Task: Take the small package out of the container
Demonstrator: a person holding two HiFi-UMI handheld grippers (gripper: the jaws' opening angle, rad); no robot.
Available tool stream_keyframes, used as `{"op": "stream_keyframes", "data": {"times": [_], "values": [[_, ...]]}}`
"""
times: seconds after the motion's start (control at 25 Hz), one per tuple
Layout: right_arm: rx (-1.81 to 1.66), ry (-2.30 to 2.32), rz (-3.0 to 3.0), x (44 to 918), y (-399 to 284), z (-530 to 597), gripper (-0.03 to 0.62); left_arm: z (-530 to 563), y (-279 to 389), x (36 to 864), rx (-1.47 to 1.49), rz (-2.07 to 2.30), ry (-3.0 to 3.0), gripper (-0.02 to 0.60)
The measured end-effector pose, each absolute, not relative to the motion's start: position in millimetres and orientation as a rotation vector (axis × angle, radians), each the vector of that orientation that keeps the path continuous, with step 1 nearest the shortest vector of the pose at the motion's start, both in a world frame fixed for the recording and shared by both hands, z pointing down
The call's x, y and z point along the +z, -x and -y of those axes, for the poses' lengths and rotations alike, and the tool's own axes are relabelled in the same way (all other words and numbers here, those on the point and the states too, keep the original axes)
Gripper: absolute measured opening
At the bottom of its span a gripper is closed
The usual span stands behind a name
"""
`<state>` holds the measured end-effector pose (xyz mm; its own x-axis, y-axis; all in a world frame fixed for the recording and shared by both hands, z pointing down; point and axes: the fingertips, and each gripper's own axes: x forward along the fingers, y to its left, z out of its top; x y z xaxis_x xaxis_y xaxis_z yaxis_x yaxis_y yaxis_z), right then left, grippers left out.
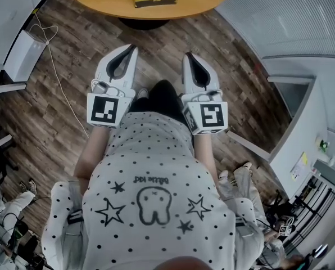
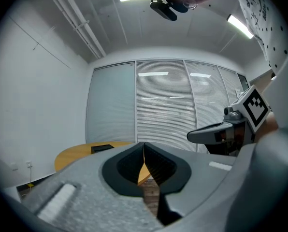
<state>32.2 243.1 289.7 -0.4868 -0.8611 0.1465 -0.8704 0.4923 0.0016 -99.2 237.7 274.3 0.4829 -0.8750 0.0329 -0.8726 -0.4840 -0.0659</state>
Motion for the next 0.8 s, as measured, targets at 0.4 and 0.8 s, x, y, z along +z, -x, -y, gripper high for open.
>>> {"op": "stream_keyframes", "data": {"times": [0.4,0.8], "values": [[0.147,-1.513,2.617,296.0,-18.2,-212.0,0.003,-220.5,105.8,283.1,-0.101,-1.630,2.701,0.012],[0.258,-1.445,2.685,323.2,-46.1,-115.7,0.005,-117.7,65.8,303.0,-0.102,-1.667,2.693,0.012]]}}
